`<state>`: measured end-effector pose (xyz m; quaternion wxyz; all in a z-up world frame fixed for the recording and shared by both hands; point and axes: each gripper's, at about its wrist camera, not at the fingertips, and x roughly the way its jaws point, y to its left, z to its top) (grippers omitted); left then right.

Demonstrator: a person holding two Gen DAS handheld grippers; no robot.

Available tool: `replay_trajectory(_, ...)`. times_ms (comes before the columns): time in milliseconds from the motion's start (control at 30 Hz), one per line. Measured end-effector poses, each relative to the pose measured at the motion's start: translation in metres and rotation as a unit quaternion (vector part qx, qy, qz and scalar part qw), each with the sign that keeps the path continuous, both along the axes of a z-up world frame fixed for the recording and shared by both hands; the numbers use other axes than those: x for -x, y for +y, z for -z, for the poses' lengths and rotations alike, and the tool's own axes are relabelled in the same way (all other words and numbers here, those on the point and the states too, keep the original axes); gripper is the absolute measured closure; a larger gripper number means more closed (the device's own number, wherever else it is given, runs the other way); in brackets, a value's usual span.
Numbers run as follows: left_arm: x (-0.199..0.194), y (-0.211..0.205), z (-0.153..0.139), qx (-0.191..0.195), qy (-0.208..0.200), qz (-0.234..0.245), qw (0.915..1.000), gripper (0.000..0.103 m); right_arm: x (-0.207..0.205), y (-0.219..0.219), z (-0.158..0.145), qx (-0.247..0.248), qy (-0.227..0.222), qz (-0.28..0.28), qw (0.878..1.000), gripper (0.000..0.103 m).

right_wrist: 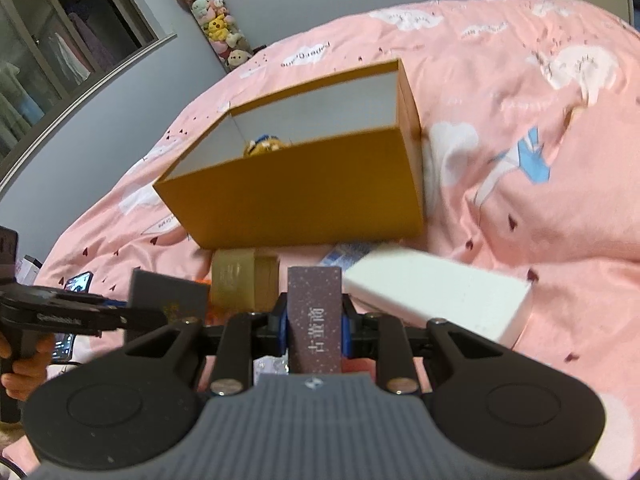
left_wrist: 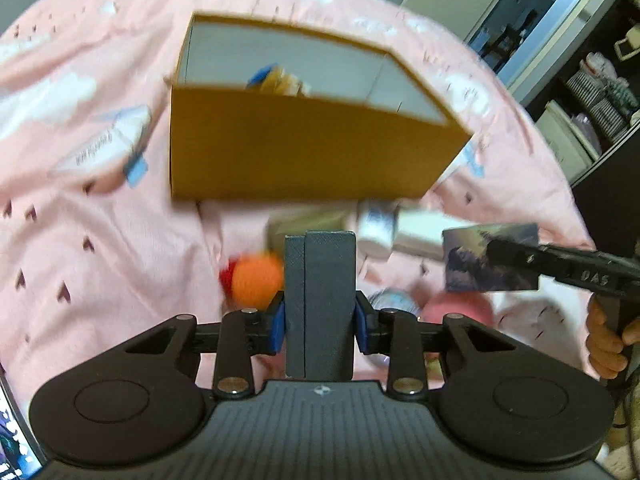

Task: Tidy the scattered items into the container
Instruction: 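Carry the grey box and the maroon box over the orange box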

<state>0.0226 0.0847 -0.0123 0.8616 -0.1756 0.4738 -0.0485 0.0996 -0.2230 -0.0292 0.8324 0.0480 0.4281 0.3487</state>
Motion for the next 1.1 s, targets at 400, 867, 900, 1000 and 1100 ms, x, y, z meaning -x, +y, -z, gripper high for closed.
replay_trajectory(400, -0.03, -0.005, -0.06, 0.01, -0.099, 0.006, 0.995, 0.065, -0.016, 0.019, -0.059, -0.014, -0.067, -0.036, 0.997, 0.077)
replay_trajectory(867, -0.133, 0.015, -0.078, 0.039, -0.114, -0.014, 0.9926, 0.065, -0.09, 0.065, -0.101, -0.01, -0.112, -0.021, 0.993, 0.077)
replay_trajectory(900, -0.141, 0.015, -0.073, 0.042, -0.105, -0.015, 0.9935, 0.065, -0.099, 0.069, -0.097, -0.003, -0.107, -0.018, 0.994, 0.077)
replay_trajectory(1000, -0.165, 0.011, -0.047, 0.059, -0.07, -0.009, 0.9957, 0.065, -0.12, 0.08, -0.083, 0.018, -0.085, -0.006, 0.996, 0.077)
replay_trajectory(1100, -0.181, 0.011, -0.023, 0.076, -0.045, -0.004, 0.9961, 0.065, -0.138, 0.086, -0.066, 0.036, -0.059, 0.002, 0.998, 0.077)
